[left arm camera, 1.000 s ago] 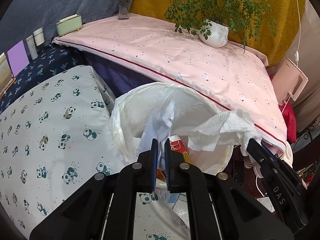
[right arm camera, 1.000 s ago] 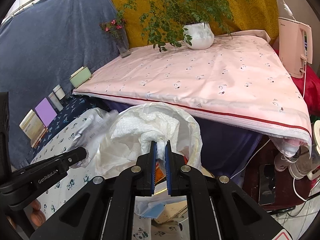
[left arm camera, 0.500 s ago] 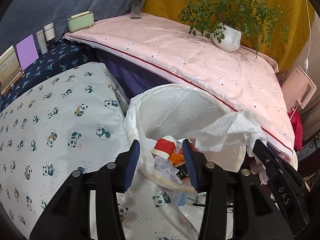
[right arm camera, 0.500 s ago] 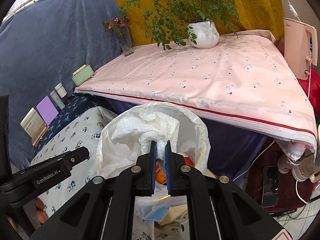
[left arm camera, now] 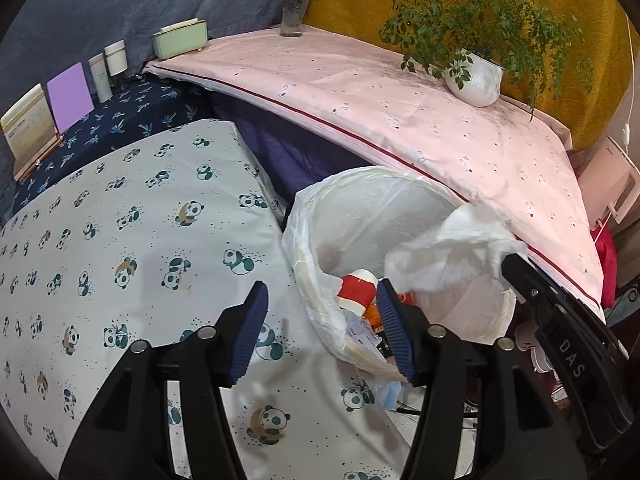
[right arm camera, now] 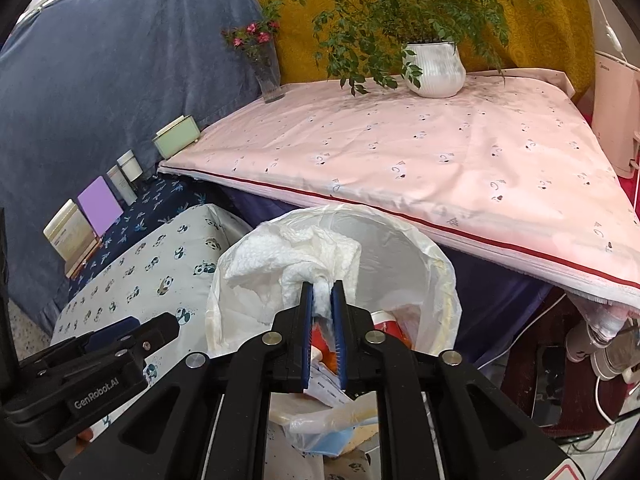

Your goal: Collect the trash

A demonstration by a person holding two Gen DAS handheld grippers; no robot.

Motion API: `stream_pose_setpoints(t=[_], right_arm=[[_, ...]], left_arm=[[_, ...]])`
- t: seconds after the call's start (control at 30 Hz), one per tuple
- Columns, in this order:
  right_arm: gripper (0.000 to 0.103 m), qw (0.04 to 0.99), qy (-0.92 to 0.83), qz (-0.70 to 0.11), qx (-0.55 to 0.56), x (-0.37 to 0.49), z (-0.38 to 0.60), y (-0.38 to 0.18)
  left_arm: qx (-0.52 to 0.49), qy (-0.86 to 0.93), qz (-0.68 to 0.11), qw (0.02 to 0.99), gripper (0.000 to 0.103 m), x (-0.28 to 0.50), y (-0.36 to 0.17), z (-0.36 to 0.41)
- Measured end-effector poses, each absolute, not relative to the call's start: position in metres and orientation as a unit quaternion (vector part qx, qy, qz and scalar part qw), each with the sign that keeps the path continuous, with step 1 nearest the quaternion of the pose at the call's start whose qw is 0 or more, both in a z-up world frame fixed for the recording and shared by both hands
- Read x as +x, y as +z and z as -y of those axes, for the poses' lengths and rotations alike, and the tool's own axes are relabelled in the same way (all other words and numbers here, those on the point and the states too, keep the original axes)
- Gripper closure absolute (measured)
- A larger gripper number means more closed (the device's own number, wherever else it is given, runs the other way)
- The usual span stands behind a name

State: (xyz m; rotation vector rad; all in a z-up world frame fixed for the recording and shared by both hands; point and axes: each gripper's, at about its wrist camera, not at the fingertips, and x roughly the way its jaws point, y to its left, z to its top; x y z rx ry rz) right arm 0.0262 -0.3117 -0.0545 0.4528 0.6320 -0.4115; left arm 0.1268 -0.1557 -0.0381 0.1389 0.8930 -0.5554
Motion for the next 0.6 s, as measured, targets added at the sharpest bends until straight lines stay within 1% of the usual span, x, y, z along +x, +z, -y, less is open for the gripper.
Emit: stream_pose_setpoints(t=[0.07,0.13,0.23,0.27,0.33,0.5,0.57,0.6], right_arm=[[0.089,0.905,-0.200,-0.306,0.217,0.029,0.310,-0.054],[0.081,0.906,-0.200,-0.305,0.215,0.032,0.309,-0.053],[0.071,0.908,-0.198,-0.302,0.211,0.033,0.304,-0.049],[0.070,0.909,-0.198,-0.302,0.209,0.033,0.303,-0.049],[0.063,0.910,-0.197,-0.302,0.204,0.034,0.300,-0.046],[0.052,0.913,-0.194,-0.299,0.199,0.030,0.295,-0.039],[0.048,0.914,-0.193,-0.298,0.195,0.027,0.293,-0.036],[0.045,0.915,-0.193,-0.298,0.193,0.026,0.292,-0.035]], left_arm=[[0.066,-0.260,-0.423,0.865,0.045,0.127,-0.039,0.153],[0.066,-0.256,-0.424,0.866,0.043,0.128,-0.040,0.150],[0.065,-0.248,-0.422,0.870,0.036,0.129,-0.040,0.146],[0.065,-0.246,-0.421,0.871,0.035,0.129,-0.040,0.144],[0.065,-0.244,-0.420,0.872,0.034,0.128,-0.039,0.142],[0.067,-0.236,-0.418,0.875,0.031,0.124,-0.038,0.135],[0.067,-0.232,-0.415,0.877,0.026,0.122,-0.037,0.131],[0.067,-0.229,-0.414,0.879,0.025,0.121,-0.036,0.129]])
